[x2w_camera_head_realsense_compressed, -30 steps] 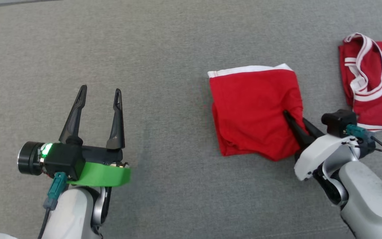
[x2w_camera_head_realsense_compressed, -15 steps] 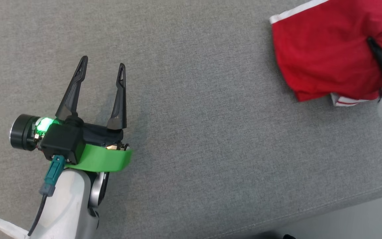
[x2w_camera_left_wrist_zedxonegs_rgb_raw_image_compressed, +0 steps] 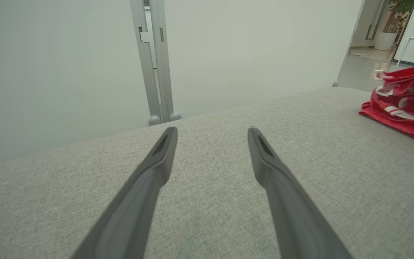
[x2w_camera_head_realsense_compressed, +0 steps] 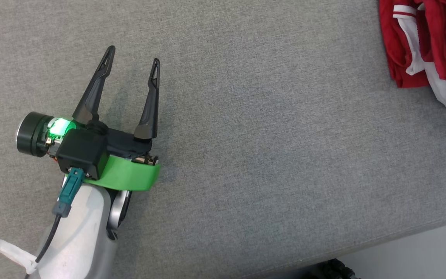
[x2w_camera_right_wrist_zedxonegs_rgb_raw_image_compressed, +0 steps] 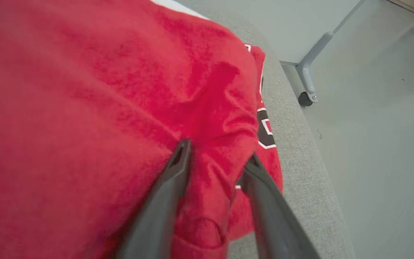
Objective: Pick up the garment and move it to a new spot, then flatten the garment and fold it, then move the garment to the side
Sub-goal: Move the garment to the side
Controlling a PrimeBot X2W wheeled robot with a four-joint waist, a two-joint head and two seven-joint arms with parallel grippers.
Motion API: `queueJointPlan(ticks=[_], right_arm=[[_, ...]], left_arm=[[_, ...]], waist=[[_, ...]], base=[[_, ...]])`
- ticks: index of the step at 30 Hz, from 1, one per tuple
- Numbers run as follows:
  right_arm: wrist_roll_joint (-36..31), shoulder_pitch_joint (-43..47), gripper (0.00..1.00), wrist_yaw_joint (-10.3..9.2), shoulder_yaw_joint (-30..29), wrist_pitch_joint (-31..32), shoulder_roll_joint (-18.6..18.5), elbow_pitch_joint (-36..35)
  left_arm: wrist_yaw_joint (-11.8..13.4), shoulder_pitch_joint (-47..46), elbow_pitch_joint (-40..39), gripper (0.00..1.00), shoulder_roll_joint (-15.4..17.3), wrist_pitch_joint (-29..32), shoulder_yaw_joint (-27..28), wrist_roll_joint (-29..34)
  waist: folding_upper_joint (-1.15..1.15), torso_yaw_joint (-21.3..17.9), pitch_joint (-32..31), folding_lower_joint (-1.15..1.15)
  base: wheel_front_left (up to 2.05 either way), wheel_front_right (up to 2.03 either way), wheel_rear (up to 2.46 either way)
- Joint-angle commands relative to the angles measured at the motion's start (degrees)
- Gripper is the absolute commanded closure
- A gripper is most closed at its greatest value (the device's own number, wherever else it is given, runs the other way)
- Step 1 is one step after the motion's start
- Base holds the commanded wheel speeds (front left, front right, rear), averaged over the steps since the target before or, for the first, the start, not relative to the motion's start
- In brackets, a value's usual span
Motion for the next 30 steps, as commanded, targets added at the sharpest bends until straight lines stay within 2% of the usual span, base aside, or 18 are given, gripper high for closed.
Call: queueJointPlan(ticks=[1,7,11,18,23,30], right_arm=[[-0.66,-0.22,0.0,-0.08,-1.04,-1.35,0.63,1.23],[-4.82,1.99,0.0,-0.08,-6.48,-8.84,4.03,5.98],[-6.73,4.35,0.0,-0.08,-10.11,-12.56,7.07,4.63],[-9.56,12.55,0.0,-0.08,-13.58,-14.16,15.46,-8.31],[-11.56,19.35,0.0,-0.08,-11.95,-13.68,21.58,-18.25],[-14.34,26.51,0.0,-0.08,-9.02,-10.46,27.39,-27.82]], left_arm=[[0.02,-0.94,0.2,0.0,0.28,-0.4,0.02,-0.07],[0.59,0.54,1.66,0.0,-0.13,-0.85,0.0,-0.93],[1.24,2.3,2.77,0.0,-0.41,-1.25,0.34,-1.68],[3.18,6.17,4.38,0.0,-0.23,-1.64,2.1,-2.92],[4.73,9.64,5.24,0.0,-0.26,-1.73,3.57,-4.41],[6.54,14.13,6.45,0.0,-0.37,-1.77,5.65,-6.49]], waist=[[0.0,0.16,-0.28,0.0],[0.0,-0.24,-3.08,0.0],[0.0,-0.48,-6.13,0.0],[0.0,-0.13,-12.05,0.0],[0.0,0.75,-16.0,0.0],[0.0,3.53,-19.99,0.0]], base=[[0.0,0.0,0.0],[0.0,0.0,0.0],[0.0,0.0,0.0],[0.0,0.0,0.0],[0.0,0.0,0.0],[0.0,0.0,0.0]])
